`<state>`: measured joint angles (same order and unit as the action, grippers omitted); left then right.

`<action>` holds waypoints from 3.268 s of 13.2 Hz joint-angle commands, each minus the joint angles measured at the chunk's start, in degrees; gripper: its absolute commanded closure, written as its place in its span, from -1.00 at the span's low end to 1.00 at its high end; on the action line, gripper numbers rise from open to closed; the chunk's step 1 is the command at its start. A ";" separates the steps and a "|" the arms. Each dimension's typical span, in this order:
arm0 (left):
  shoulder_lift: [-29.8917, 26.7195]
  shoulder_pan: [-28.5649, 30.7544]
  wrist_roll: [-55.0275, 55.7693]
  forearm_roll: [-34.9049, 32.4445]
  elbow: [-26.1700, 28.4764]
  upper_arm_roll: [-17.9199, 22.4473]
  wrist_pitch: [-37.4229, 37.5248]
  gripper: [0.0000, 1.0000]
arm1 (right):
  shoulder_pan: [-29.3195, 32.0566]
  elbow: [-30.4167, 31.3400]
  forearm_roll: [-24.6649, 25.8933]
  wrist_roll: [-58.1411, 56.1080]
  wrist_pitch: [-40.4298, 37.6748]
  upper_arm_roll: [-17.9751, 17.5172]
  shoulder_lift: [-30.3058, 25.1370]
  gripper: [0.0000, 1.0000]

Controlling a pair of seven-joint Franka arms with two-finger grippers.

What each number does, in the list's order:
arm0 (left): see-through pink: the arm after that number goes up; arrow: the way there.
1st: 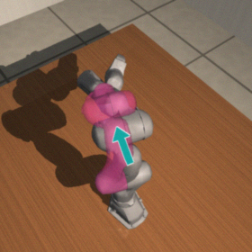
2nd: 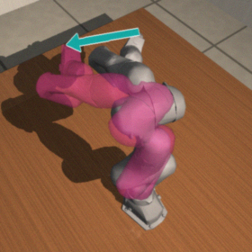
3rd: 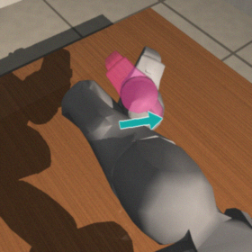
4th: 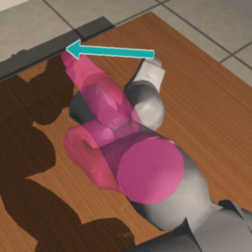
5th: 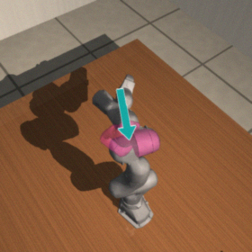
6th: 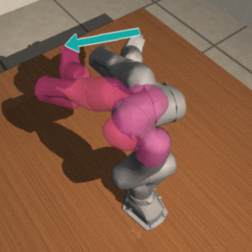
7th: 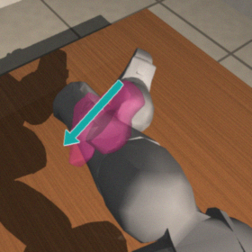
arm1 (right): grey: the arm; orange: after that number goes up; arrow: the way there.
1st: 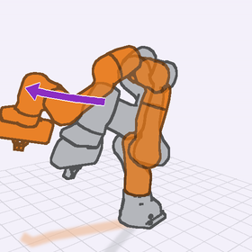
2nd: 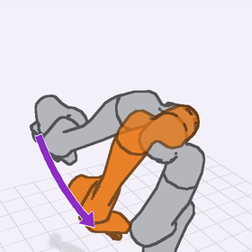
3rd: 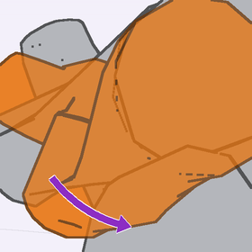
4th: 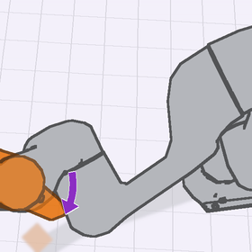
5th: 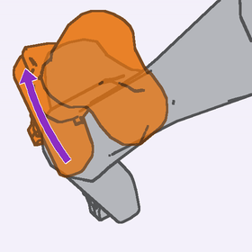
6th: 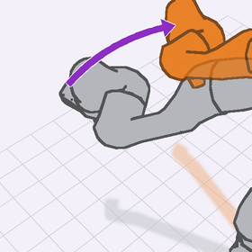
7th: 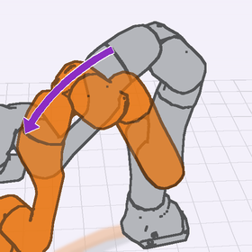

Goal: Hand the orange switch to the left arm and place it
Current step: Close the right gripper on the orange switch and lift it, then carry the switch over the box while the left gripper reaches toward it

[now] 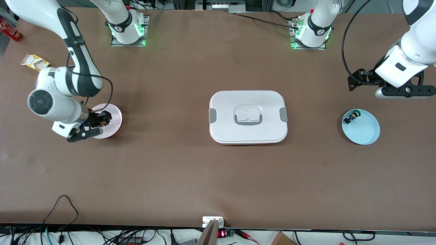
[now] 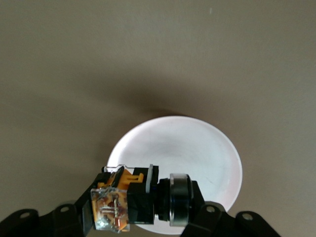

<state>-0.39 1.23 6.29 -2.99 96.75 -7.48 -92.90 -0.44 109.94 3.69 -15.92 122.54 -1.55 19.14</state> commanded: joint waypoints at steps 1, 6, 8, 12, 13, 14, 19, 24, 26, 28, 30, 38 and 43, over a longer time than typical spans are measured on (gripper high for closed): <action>0.65 -0.26 0.66 0.97 -1.92 0.10 1.50 -1.00 | 1.05 -5.25 -4.46 -5.51 -4.68 -2.75 -2.00 0.70; 0.56 -0.35 0.66 0.97 -2.00 0.01 2.89 -1.00 | 0.79 -6.06 -13.25 -20.43 -6.70 -3.81 -7.53 0.70; 0.47 -0.26 0.57 1.93 -2.09 -0.08 4.65 -1.00 | 0.53 -6.14 -17.63 -27.46 -6.27 -3.98 -7.98 0.70; 2.40 0.53 1.01 10.98 -5.25 0.53 5.54 -1.00 | -2.72 -6.06 -31.36 -41.44 -2.50 -4.34 -7.72 0.70; 3.45 0.44 1.01 12.03 -6.65 0.53 7.11 -1.00 | -3.34 -6.06 -33.46 -44.95 -1.35 -4.34 -7.72 0.70; 4.77 0.53 1.01 12.83 -8.14 0.80 9.47 -1.00 | -3.78 -6.06 -37.14 -48.64 -1.26 -4.42 -7.72 0.69; 8.55 3.26 1.01 23.18 -10.18 0.62 18.28 -1.00 | -5.98 -6.14 -60.61 -68.52 -1.87 -6.17 -7.80 0.69; 17.50 4.31 0.22 46.17 -9.66 0.62 23.29 -1.00 | -8.16 -6.14 -81.09 -78.89 -4.06 -11.02 -7.63 0.69; 20.50 4.31 -2.66 53.50 -8.78 0.27 23.73 -1.00 | -9.84 -6.14 -82.61 -79.27 -4.24 -11.02 -7.63 0.70; 22.34 3.26 -11.60 62.69 -5.37 0.01 20.85 -1.00 | -11.86 -6.14 -87.42 -79.35 -5.03 -11.02 -6.58 0.69; 22.19 1.07 -12.96 72.48 -1.32 -0.34 14.11 -1.00 | -13.27 -6.14 -92.87 -82.58 -6.62 -11.02 -5.44 0.70; 9.71 0.88 -19.73 101.24 19.44 -14.13 -18.44 -1.00 | -16.78 -6.58 -104.84 -92.36 -6.36 -11.02 -1.83 0.70; 7.42 0.88 -19.91 101.69 19.79 -16.86 -18.72 -1.00 | -18.37 -7.64 -107.22 -93.77 -6.18 -10.93 -1.04 0.70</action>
<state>9.55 1.51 -12.17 96.86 114.83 -22.81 -110.76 -18.16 103.52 -102.18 -108.16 116.37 -12.76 17.22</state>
